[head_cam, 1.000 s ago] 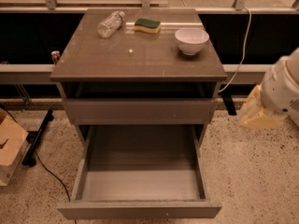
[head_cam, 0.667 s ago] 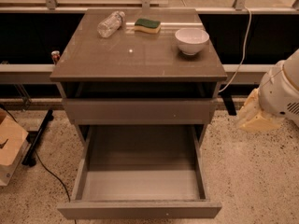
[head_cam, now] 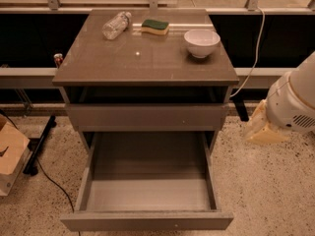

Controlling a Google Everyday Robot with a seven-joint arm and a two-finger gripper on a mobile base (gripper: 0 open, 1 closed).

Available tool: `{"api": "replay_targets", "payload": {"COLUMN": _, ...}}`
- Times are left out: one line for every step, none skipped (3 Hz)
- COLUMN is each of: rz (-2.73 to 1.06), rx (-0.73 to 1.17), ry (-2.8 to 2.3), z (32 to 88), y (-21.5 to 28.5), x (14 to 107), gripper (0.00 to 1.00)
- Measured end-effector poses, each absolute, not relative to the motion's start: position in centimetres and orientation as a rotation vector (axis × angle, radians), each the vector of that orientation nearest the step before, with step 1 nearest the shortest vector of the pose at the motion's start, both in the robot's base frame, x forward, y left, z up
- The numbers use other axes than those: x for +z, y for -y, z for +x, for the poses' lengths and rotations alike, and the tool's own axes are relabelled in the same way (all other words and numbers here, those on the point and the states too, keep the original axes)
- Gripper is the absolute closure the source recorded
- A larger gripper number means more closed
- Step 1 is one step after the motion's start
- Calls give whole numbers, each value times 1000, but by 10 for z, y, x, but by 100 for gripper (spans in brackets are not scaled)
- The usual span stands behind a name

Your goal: Close middle drawer

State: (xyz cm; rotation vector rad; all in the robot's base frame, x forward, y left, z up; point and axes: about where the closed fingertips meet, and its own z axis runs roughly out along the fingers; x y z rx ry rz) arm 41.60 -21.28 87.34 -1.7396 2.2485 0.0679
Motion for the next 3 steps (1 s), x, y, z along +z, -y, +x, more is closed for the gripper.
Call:
{"api": "replay_targets", "payload": {"rz": -1726, "rx": 139, "ry": -2269, "z": 412, "y": 205, "x": 837, "gripper": 100}}
{"api": "replay_targets", "payload": {"rz": -1689, "rx": 246, "ry": -2279, "z": 407, "y": 196, "x": 778, "gripper": 100}}
{"api": "replay_targets", "payload": {"rz": -1655, "rx": 294, "ry": -2270, "z": 410, "y": 191, "x": 739, "gripper": 100}}
